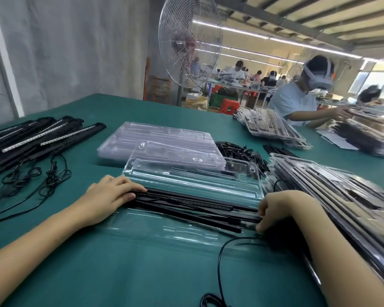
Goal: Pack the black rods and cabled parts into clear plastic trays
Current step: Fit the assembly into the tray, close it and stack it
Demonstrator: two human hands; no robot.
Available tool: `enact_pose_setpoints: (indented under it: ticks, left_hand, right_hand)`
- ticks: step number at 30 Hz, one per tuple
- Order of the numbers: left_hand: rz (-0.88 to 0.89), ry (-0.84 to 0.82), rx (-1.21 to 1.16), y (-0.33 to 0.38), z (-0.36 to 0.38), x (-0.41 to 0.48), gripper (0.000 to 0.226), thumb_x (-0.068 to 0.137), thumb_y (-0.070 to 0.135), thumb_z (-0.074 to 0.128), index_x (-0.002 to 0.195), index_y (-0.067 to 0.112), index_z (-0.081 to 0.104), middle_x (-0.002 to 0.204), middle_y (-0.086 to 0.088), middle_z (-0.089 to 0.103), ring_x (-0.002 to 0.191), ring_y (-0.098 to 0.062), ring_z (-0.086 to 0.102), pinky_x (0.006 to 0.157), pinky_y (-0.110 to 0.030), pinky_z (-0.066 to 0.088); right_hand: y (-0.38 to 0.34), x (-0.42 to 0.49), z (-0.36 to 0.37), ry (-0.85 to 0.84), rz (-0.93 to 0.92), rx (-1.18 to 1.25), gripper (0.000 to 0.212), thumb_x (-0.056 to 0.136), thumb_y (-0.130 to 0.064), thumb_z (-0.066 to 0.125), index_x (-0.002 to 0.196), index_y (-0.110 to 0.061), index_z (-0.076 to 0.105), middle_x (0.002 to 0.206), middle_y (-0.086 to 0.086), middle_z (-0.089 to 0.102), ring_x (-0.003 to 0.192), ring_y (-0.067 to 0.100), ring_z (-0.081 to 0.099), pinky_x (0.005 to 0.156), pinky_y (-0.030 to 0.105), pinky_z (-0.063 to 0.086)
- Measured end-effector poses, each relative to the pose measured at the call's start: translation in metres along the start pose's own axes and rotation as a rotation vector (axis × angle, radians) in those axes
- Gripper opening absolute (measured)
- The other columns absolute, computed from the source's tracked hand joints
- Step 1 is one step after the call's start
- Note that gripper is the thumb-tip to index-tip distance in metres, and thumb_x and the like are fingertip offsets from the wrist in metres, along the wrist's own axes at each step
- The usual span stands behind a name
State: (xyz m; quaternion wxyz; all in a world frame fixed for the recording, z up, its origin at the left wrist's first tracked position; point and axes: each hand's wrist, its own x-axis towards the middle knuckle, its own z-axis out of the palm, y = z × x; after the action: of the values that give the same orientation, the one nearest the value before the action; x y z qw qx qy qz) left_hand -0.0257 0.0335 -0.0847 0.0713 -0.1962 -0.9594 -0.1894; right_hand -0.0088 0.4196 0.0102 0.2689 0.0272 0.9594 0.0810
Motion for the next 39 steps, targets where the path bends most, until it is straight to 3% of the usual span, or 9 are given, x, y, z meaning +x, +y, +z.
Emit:
enact_pose_setpoints:
  ticks: [5, 9, 14, 18, 22, 26, 29, 32, 39]
  left_hand:
    - [-0.013, -0.027, 0.030, -0.002, -0.003, 0.001, 0.024, 0.090, 0.056, 0.028, 0.106, 0.073, 0.031, 0.107, 0.042, 0.036, 0.102, 0.002, 0.031, 0.093, -0.035, 0.035]
    - [-0.039, -0.011, 0.055, -0.007, -0.006, -0.003, 0.026, 0.095, 0.050, 0.032, 0.109, 0.071, 0.030, 0.110, 0.037, 0.038, 0.104, 0.001, 0.031, 0.093, -0.035, 0.034]
    - [-0.048, -0.004, 0.048, -0.011, -0.008, -0.006, 0.024, 0.094, 0.051, 0.031, 0.103, 0.073, 0.034, 0.107, 0.041, 0.038, 0.102, 0.002, 0.031, 0.089, -0.033, 0.032]
    - [-0.058, 0.019, 0.049, -0.011, -0.006, -0.006, 0.026, 0.096, 0.048, 0.034, 0.101, 0.073, 0.035, 0.106, 0.042, 0.038, 0.100, 0.002, 0.031, 0.089, -0.034, 0.033]
    - [-0.065, 0.034, 0.040, -0.010, -0.005, -0.007, 0.025, 0.095, 0.049, 0.033, 0.102, 0.073, 0.033, 0.106, 0.041, 0.038, 0.101, 0.001, 0.032, 0.088, -0.034, 0.032]
    - [-0.075, 0.037, 0.037, -0.009, -0.005, -0.006, 0.026, 0.096, 0.048, 0.034, 0.106, 0.071, 0.032, 0.108, 0.039, 0.037, 0.103, 0.001, 0.031, 0.088, -0.034, 0.031]
    - [-0.076, 0.037, 0.034, -0.009, -0.005, -0.006, 0.026, 0.096, 0.047, 0.034, 0.106, 0.071, 0.032, 0.107, 0.039, 0.037, 0.104, 0.000, 0.031, 0.089, -0.034, 0.031]
    - [-0.080, 0.042, 0.027, -0.008, -0.005, -0.007, 0.026, 0.096, 0.046, 0.035, 0.105, 0.071, 0.033, 0.106, 0.039, 0.038, 0.103, 0.001, 0.030, 0.087, -0.034, 0.029]
    - [-0.094, 0.041, 0.040, -0.007, -0.005, -0.006, 0.024, 0.096, 0.047, 0.035, 0.107, 0.069, 0.034, 0.111, 0.032, 0.041, 0.104, 0.000, 0.030, 0.085, -0.034, 0.028]
  right_hand:
    - [0.003, 0.000, -0.003, 0.170, -0.012, 0.031, 0.031, 0.076, -0.035, 0.076, 0.102, -0.022, 0.067, 0.112, 0.004, 0.058, 0.095, 0.016, 0.051, 0.082, 0.023, 0.042]
    - [0.004, 0.002, 0.003, 0.330, -0.067, 0.087, 0.027, 0.071, -0.037, 0.080, 0.089, -0.019, 0.071, 0.095, -0.001, 0.044, 0.090, 0.018, 0.046, 0.079, 0.021, 0.041]
    - [0.002, 0.002, 0.014, 0.247, -0.113, 0.082, 0.034, 0.070, -0.053, 0.075, 0.061, -0.027, 0.054, 0.087, -0.005, 0.041, 0.094, 0.020, 0.042, 0.078, 0.025, 0.037]
    - [0.003, -0.001, 0.011, 0.176, -0.085, 0.148, 0.040, 0.069, -0.066, 0.068, 0.066, -0.026, 0.060, 0.101, 0.001, 0.057, 0.093, 0.014, 0.051, 0.082, 0.029, 0.046]
    - [0.002, 0.000, 0.007, 0.184, -0.043, 0.109, 0.029, 0.073, -0.047, 0.075, 0.089, -0.023, 0.067, 0.118, 0.004, 0.059, 0.093, 0.013, 0.049, 0.085, 0.027, 0.044]
    - [0.002, 0.000, 0.009, 0.306, -0.014, 0.114, 0.031, 0.076, -0.030, 0.077, 0.102, -0.017, 0.067, 0.112, 0.005, 0.063, 0.101, 0.021, 0.058, 0.085, 0.027, 0.045]
    - [0.000, 0.001, 0.010, 0.302, -0.019, 0.155, 0.026, 0.072, -0.033, 0.080, 0.081, -0.015, 0.063, 0.089, 0.001, 0.065, 0.089, 0.020, 0.059, 0.069, 0.024, 0.047]
    - [0.000, -0.002, 0.008, 0.282, -0.028, 0.187, 0.035, 0.070, -0.033, 0.081, 0.062, -0.019, 0.050, 0.065, -0.006, 0.052, 0.068, 0.013, 0.052, 0.049, 0.020, 0.035]
    - [0.012, -0.003, 0.006, 0.350, -0.085, 0.321, 0.019, 0.071, -0.012, 0.075, 0.080, -0.016, 0.059, 0.074, -0.005, 0.054, 0.064, 0.006, 0.049, 0.048, 0.014, 0.035]
